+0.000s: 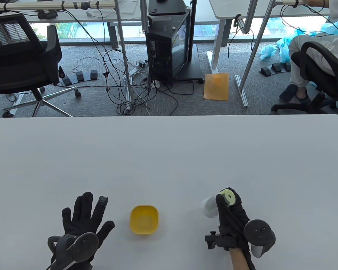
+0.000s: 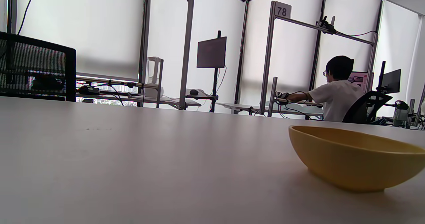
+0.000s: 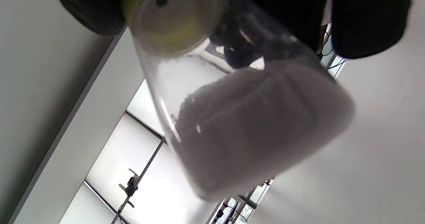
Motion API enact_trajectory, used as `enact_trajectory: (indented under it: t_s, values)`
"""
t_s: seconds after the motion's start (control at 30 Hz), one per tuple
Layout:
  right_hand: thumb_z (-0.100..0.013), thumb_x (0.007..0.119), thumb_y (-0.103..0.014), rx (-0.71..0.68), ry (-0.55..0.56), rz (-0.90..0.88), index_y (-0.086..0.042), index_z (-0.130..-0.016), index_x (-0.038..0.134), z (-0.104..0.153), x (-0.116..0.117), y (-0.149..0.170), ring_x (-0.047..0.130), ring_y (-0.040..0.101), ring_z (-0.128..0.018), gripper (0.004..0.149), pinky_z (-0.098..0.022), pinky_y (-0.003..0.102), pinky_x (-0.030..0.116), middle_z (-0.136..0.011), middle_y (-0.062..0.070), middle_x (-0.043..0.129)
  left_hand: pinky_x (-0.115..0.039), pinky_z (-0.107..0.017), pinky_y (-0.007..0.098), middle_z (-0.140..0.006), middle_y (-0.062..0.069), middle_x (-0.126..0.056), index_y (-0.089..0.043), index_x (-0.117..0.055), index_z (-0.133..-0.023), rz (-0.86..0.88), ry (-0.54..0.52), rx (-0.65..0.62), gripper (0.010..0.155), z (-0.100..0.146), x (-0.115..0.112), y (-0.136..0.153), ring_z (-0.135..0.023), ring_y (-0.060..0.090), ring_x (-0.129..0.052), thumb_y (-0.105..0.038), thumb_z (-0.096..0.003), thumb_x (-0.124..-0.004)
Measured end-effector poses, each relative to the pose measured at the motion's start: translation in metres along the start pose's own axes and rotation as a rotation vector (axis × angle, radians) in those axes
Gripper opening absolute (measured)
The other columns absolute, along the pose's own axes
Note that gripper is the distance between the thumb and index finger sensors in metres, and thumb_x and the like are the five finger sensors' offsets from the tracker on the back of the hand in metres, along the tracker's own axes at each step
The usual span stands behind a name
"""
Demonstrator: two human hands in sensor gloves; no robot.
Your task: Invert dispenser and press with thumb onto small dish
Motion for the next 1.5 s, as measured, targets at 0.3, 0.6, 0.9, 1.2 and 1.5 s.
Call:
enact_trajectory:
  t_s: [0.3, 0.6, 0.9, 1.2, 1.5]
  values:
    - [-0.064, 0.065, -0.056, 0.024, -0.010, -0.238, 0.015, -0.095, 0.065, -0.014, 0.021, -0.045, 0.100, 0.039, -0.056, 0.077, -0.039, 0.059, 0.085, -0.077, 0.036, 0.080, -0.039, -0.073, 0.076, -0.127, 0.023, -0.039, -0.032, -0.041, -0.122, -0.004, -0.008, -0.001, 0.076, 0.000, 0.001, -0.001, -0.117, 0.048, -0.046, -0.069, -0.0564, -0.040]
    - [-0.062, 0.072, -0.055, -0.032, -0.757, 0.140, 0.017, -0.092, 0.072, -0.062, 0.084, -0.120, 0.102, 0.041, -0.049, 0.078, -0.033, 0.060, 0.087, -0.073, 0.038, 0.085, -0.040, -0.073, 0.076, -0.127, 0.023, -0.038, -0.032, -0.041, -0.122, -0.013, -0.006, 0.012, 0.076, 0.000, 0.001, 0.002, -0.116, 0.048, -0.046, -0.069, -0.0563, -0.040]
    - [-0.063, 0.073, -0.052, 0.142, -1.342, 0.646, 0.022, -0.092, 0.071, -0.071, 0.169, -0.144, 0.102, 0.044, -0.047, 0.079, -0.032, 0.061, 0.085, -0.072, 0.041, 0.084, -0.039, -0.073, 0.076, -0.128, 0.023, -0.038, -0.032, -0.041, -0.122, -0.025, -0.017, 0.018, 0.076, 0.000, 0.004, 0.003, -0.117, 0.048, -0.045, -0.069, -0.0562, -0.040]
    - [-0.063, 0.075, -0.049, 0.349, -1.726, 0.955, 0.027, -0.091, 0.073, -0.035, 0.253, -0.109, 0.102, 0.047, -0.045, 0.081, -0.029, 0.063, 0.085, -0.070, 0.045, 0.086, -0.039, -0.073, 0.076, -0.128, 0.023, -0.038, -0.032, -0.042, -0.122, -0.031, -0.015, 0.014, 0.076, 0.001, 0.004, 0.003, -0.117, 0.048, -0.045, -0.069, -0.0564, -0.040]
    - [-0.061, 0.078, -0.051, 0.336, -1.803, 1.124, 0.026, -0.088, 0.080, -0.010, 0.293, -0.093, 0.106, 0.045, -0.040, 0.082, -0.026, 0.061, 0.087, -0.065, 0.043, 0.093, -0.039, -0.073, 0.077, -0.128, 0.023, -0.037, -0.032, -0.042, -0.122, -0.035, -0.003, 0.005, 0.076, 0.002, 0.003, 0.002, -0.117, 0.048, -0.044, -0.069, -0.0564, -0.040]
Point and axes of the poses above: the tracker on the back of each hand, its own y axis roughly to the little-finger side, its own z axis roughly from the fingertips to the wrist, x = y × z, the point moved 2 cm from there along -z, roughly from the wrist to the fingertips
